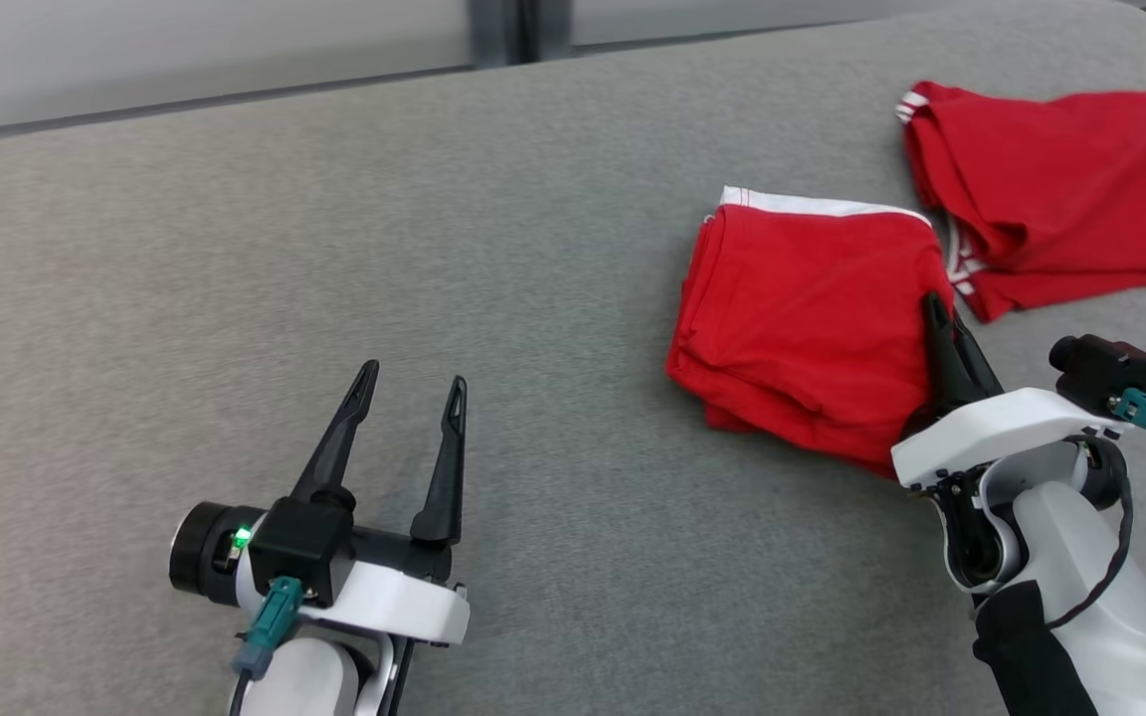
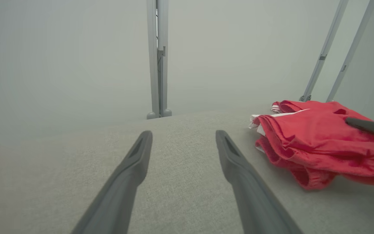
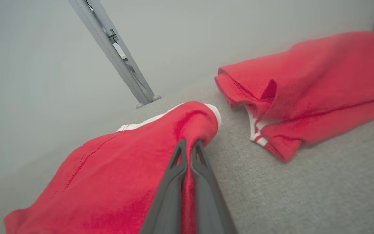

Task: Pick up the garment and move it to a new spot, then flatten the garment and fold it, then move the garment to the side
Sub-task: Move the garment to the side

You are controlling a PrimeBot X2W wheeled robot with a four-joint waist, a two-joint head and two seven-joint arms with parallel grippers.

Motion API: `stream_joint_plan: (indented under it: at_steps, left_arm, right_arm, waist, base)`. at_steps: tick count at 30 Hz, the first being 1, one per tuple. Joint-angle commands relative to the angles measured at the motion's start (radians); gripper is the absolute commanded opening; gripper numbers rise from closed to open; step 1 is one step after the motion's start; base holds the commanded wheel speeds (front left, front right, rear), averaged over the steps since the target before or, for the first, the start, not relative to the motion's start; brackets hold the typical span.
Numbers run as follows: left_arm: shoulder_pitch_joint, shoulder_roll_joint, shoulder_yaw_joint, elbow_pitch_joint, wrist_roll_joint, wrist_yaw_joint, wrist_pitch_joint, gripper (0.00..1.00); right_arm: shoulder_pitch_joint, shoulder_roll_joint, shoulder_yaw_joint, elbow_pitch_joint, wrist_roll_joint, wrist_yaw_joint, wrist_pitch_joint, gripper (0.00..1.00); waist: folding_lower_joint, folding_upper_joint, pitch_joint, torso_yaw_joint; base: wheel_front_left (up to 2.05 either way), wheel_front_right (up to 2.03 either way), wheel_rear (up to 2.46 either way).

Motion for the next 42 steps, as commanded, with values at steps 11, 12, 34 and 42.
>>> stream_joint_plan:
  at_steps: [11, 12, 34, 42]
  left_arm:
    - [-0.072, 0.037, -0.016, 0.014, 0.043, -0.022, -0.004, 1.0]
    - [-0.078, 0.039, -0.02, 0.011, 0.046, -0.024, -0.003, 1.0]
    - [-0.218, 0.081, -0.081, -0.12, 0.104, -0.049, 0.075, 1.0]
    - [-0.245, 0.093, -0.083, -0.128, 0.106, -0.051, 0.082, 1.0]
  right_arm:
    - [-0.072, -0.003, 0.004, -0.028, -0.049, 0.002, -0.005, 0.0]
    - [-0.083, -0.005, 0.008, -0.032, -0.066, 0.002, -0.005, 0.0]
    - [-0.389, -0.392, 0.072, -0.058, -0.311, 0.001, -0.005, 0.0]
    - [-0.404, -0.486, 0.061, -0.022, -0.373, 0.001, -0.005, 0.0]
  waist:
    - [0.0, -0.0001, 0.097, -0.13]
    - [0.0, -0.0001, 0.103, -0.13]
    - [0.0, -0.0001, 0.314, -0.071]
    - [0.0, -0.0001, 0.355, -0.062]
  base:
    - [0.0, 0.0, 0.0]
    - [0.0, 0.0, 0.0]
    - [0.0, 0.0, 0.0]
    - [0.0, 0.0, 0.0]
